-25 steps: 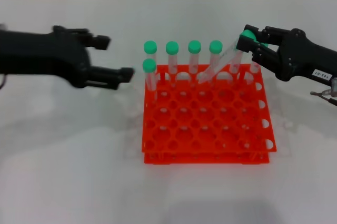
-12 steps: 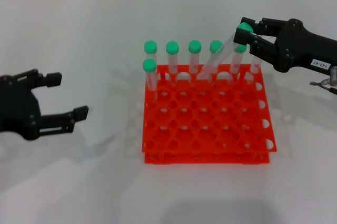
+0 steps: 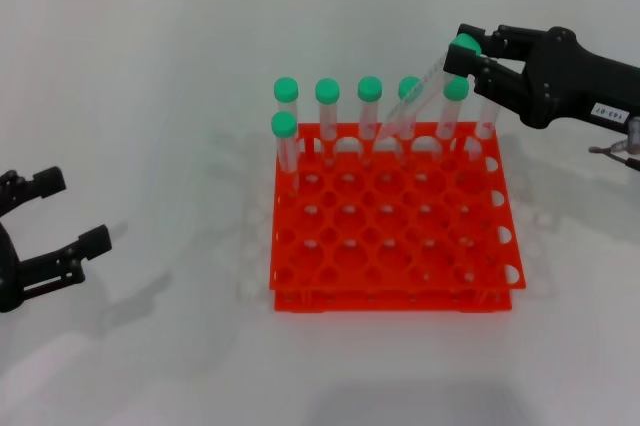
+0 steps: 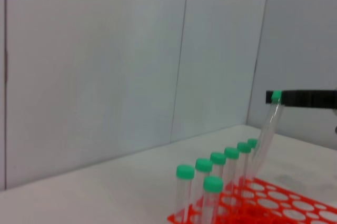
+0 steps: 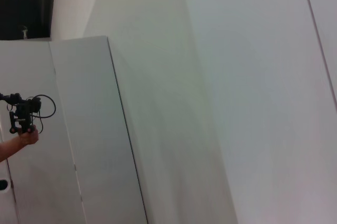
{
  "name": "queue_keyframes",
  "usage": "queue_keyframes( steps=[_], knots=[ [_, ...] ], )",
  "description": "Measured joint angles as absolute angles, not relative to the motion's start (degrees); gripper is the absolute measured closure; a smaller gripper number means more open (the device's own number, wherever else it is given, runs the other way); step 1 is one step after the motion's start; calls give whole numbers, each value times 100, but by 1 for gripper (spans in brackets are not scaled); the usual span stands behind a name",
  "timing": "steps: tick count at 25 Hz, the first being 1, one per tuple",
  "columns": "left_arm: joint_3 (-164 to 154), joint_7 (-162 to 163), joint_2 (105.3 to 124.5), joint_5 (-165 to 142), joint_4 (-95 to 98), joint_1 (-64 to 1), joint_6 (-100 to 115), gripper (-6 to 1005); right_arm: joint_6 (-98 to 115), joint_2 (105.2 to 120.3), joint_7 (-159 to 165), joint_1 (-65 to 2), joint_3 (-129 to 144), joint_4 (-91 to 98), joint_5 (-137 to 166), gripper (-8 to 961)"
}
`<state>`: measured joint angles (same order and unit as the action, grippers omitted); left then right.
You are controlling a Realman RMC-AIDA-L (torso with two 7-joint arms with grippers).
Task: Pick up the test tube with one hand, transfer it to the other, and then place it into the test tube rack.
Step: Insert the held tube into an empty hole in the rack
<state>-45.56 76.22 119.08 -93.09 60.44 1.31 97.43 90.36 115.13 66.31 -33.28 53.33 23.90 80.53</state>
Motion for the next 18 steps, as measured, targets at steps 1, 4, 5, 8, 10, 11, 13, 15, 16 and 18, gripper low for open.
queue_keyframes(
  steps=[1, 4, 5, 8, 10, 11, 13, 15, 16, 18],
  knots=[
    [-4444, 7632, 11908, -9439, 5980, 71, 9804, 109, 9026, 11513, 6675, -3327, 5340, 2437, 8054, 673],
    [-4365, 7760, 11909, -9771, 5939, -29, 9832, 109, 9013, 11513, 6775, -3310, 5387, 2574, 8064, 673],
    [-4363, 7857, 11909, -9900, 5951, -78, 9821, 109, 9015, 11513, 6798, -3302, 5420, 2642, 8065, 672],
    [-4268, 8153, 11906, -10305, 5975, -239, 9791, 110, 9012, 11513, 6899, -3274, 5580, 2878, 8069, 672],
    [-4170, 8297, 11904, -10543, 5978, -348, 9795, 110, 8995, 11513, 7019, -3254, 5739, 3065, 8074, 671],
    [-4140, 8394, 11903, -10689, 5988, -411, 9809, 110, 8982, 11513, 7069, -3250, 5821, 3155, 8078, 671],
    [-4137, 8503, 11902, -10792, 6023, -469, 9811, 110, 8931, 11513, 7202, -3244, 5981, 3375, 8121, 670],
    [-4136, 8605, 11902, -10905, 6084, -512, 9811, 110, 8880, 11517, 7324, -3244, 6057, 3559, 8228, 670],
    [-4136, 8623, 11904, -10929, 6120, -519, 9812, 110, 8852, 11520, 7394, -3250, 6079, 3653, 8301, 670],
    [-4150, 8634, 11914, -10953, 6207, -525, 9818, 110, 8820, 11527, 7481, -3286, 6111, 3748, 8382, 669]
  ],
)
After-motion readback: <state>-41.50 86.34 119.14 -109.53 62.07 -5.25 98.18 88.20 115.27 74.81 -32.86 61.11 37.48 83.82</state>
